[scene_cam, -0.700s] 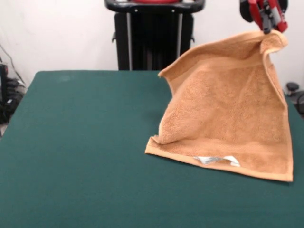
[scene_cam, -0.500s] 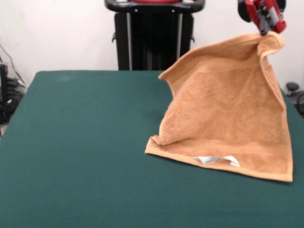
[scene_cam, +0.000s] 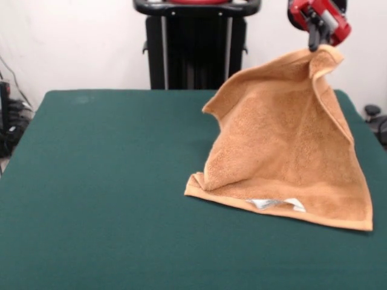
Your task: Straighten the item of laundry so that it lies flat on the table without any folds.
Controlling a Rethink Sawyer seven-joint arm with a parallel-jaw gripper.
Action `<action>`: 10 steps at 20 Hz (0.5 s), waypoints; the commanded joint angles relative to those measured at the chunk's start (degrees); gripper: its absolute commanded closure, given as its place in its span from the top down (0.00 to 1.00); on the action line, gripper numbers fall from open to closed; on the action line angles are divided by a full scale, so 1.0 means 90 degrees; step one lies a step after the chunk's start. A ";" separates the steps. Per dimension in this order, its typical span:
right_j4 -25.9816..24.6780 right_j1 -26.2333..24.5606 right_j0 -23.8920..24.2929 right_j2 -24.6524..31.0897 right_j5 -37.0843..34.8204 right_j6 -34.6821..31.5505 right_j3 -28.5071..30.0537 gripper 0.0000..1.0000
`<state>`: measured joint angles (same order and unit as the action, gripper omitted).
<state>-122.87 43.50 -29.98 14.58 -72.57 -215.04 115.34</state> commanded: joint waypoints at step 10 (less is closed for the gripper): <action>-0.0439 -0.0643 -0.0218 0.0692 -0.0436 -0.2370 0.0344 0.00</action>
<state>-123.64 43.23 -30.19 15.07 -72.52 -218.12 116.25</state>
